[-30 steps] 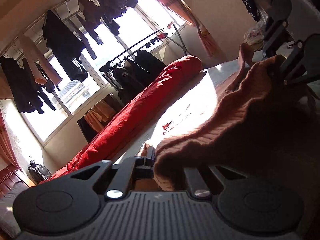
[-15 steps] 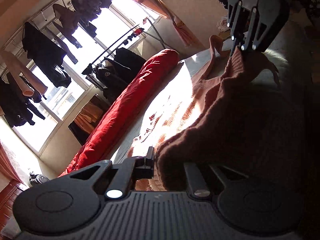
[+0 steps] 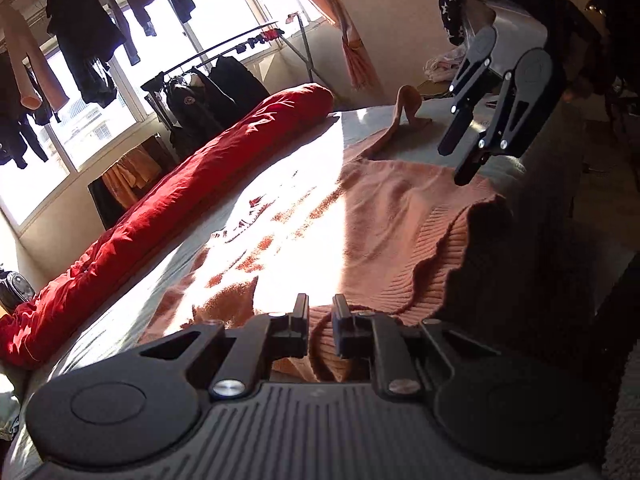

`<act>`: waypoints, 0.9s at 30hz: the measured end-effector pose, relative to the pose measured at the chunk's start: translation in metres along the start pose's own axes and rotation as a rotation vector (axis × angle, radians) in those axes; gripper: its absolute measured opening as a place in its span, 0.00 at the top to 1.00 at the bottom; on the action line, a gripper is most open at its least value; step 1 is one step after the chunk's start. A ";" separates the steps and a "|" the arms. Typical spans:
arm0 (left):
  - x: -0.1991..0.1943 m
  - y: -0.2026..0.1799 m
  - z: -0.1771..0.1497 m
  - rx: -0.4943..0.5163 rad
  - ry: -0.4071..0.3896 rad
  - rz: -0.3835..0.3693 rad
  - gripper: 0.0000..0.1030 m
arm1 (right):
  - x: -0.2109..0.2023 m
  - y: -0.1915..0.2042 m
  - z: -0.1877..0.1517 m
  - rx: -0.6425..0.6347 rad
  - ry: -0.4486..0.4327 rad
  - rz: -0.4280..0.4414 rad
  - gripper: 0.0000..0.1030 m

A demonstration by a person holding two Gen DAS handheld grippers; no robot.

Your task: Fold clothes

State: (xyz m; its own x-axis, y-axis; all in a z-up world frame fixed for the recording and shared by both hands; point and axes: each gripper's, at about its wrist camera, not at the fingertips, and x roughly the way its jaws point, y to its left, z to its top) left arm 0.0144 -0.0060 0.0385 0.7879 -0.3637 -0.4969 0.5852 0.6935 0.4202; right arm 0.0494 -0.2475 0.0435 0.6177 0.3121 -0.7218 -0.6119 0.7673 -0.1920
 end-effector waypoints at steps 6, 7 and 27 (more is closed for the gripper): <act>-0.003 0.037 0.004 -0.230 -0.036 -0.028 0.85 | -0.028 -0.015 0.009 0.085 -0.115 -0.011 0.44; -0.001 0.043 0.002 -0.265 -0.031 -0.025 0.85 | -0.030 -0.018 0.009 0.100 -0.131 -0.021 0.44; 0.169 0.124 -0.109 -1.062 0.286 -0.111 0.82 | -0.008 -0.052 -0.020 0.355 -0.182 -0.036 0.41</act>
State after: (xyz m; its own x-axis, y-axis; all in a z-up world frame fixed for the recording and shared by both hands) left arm 0.1992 0.0860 -0.0764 0.5877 -0.3950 -0.7061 0.0794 0.8967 -0.4355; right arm 0.0662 -0.3005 0.0464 0.7327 0.3512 -0.5829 -0.3991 0.9155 0.0499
